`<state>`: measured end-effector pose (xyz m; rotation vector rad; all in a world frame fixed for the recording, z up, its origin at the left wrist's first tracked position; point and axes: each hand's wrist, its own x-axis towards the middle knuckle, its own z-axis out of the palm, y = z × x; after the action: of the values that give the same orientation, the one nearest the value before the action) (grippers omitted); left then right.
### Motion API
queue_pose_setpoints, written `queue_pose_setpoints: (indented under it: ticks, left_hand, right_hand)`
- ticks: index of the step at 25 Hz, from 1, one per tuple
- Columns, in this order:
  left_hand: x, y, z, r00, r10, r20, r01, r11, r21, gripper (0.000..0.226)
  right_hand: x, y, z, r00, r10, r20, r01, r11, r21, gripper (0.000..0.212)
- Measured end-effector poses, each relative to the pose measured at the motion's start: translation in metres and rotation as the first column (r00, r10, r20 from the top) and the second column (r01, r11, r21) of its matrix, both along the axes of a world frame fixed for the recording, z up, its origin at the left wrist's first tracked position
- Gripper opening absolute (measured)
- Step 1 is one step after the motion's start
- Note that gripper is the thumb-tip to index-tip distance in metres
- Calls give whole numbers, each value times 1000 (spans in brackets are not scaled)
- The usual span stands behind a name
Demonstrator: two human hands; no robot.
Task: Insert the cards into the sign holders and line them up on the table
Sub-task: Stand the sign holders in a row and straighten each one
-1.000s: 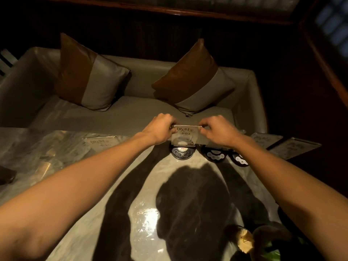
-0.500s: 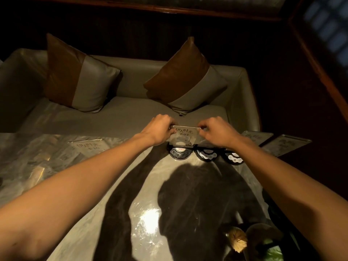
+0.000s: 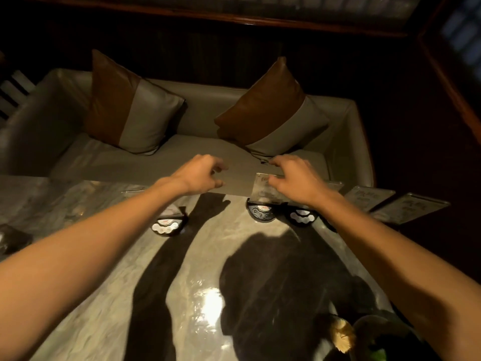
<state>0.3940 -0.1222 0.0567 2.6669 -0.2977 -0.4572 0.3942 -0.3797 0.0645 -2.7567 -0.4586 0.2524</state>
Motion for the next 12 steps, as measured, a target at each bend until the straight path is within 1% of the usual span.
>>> queue_pose_setpoints:
  ticks: [1, 2, 4, 6, 7, 9, 12]
  left_hand:
    - [-5, 23, 6, 1000, 18, -18, -18, 999, 37, 54]
    - [-10, 44, 10, 998, 34, -48, -31, 997, 75, 60]
    - [-24, 82, 14, 991, 55, -124, -35, 987, 160, 71]
    - [-39, 114, 12, 985, 81, -155, -46, 975, 219, 74]
    - [-46, 126, 8, 984, 100, -146, -65, 972, 226, 70]
    - [-59, 148, -1, 986, 141, -89, -118, 967, 226, 55]
    - [-71, 168, -15, 982, 187, 30, -190, 965, 180, 25]
  right_hand:
    - [-3, 20, 2, 999, 31, 16, -32, 998, 53, 51]
    - [-7, 42, 4, 998, 56, -8, -55, 991, 125, 50]
    - [-16, 89, 4, 986, 113, -124, -78, 963, 259, 51]
    - [-26, 134, -2, 960, 191, -203, -117, 938, 327, 54]
    - [-30, 153, -6, 950, 229, -214, -151, 933, 327, 55]
    - [-37, 183, -15, 937, 282, -204, -217, 931, 294, 52]
    - [-41, 207, -26, 945, 292, -149, -247, 933, 262, 36]
